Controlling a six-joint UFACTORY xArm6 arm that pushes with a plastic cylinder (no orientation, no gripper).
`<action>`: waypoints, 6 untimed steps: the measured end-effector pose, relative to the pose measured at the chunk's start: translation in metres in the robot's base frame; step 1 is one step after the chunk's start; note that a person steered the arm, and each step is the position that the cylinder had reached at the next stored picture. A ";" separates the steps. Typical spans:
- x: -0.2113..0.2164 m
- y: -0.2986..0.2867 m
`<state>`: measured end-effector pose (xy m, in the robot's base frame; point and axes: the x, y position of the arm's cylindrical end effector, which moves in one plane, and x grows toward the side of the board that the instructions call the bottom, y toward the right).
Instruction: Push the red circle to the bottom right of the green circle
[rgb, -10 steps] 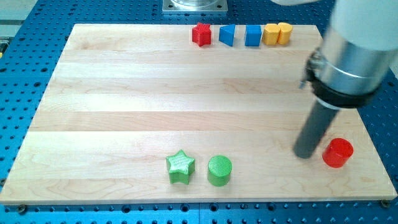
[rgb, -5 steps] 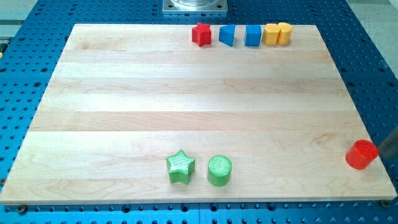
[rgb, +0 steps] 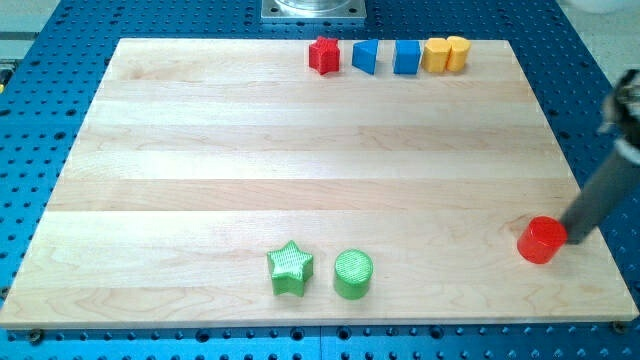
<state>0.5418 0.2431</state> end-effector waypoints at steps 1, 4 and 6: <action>0.035 -0.085; 0.027 -0.057; 0.026 -0.147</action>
